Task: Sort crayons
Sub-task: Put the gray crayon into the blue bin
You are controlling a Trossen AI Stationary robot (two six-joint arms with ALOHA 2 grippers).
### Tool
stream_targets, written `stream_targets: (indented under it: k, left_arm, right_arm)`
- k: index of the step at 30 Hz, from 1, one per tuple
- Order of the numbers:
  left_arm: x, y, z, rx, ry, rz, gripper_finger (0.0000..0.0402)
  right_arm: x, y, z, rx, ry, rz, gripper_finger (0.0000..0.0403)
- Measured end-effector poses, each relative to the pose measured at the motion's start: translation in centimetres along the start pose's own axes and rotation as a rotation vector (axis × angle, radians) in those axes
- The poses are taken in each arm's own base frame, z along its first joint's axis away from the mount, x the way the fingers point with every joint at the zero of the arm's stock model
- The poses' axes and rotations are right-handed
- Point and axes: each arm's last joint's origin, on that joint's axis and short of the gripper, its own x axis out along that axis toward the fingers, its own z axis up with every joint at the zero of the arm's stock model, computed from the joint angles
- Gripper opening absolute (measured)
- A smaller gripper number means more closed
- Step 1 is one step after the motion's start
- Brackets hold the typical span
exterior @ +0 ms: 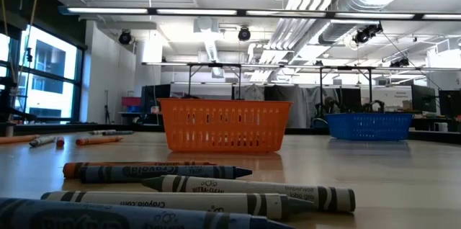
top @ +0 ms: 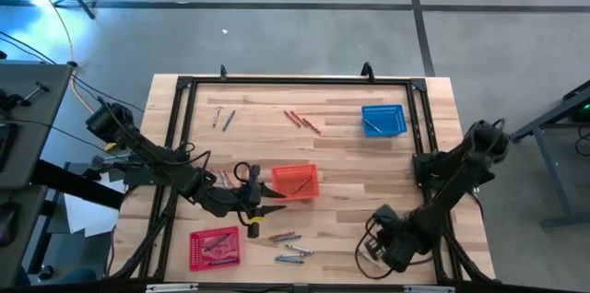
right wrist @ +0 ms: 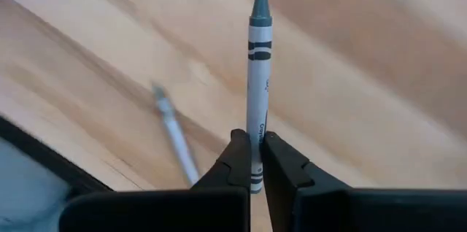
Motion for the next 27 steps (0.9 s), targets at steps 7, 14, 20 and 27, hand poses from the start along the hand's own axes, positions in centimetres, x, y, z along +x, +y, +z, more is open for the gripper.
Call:
stream_targets:
  k: [7, 14, 20, 27]
  left_arm:
    - [0.0, 0.0, 0.6, 0.070, -0.060, 0.032, 0.0106]
    - [-0.8, 1.1, 1.0, 0.162, -0.109, 0.514, 0.0106]
    - [-2.4, 2.3, 2.3, 0.299, -0.064, 0.917, 0.0106]
    - [-4.5, 3.9, 4.7, 0.344, -0.038, 0.951, 0.0106]
  right_arm:
    - [-4.3, 0.0, 3.0, -0.116, -0.448, 0.240, 0.0003]
    - [-6.7, 0.6, 5.0, -0.333, -0.822, 0.264, 0.0003]
    - [-8.8, -0.1, 6.7, -0.447, -0.978, 0.178, 0.0003]
    - [-11.6, -1.9, 9.7, -0.526, -1.038, 0.076, 0.0003]
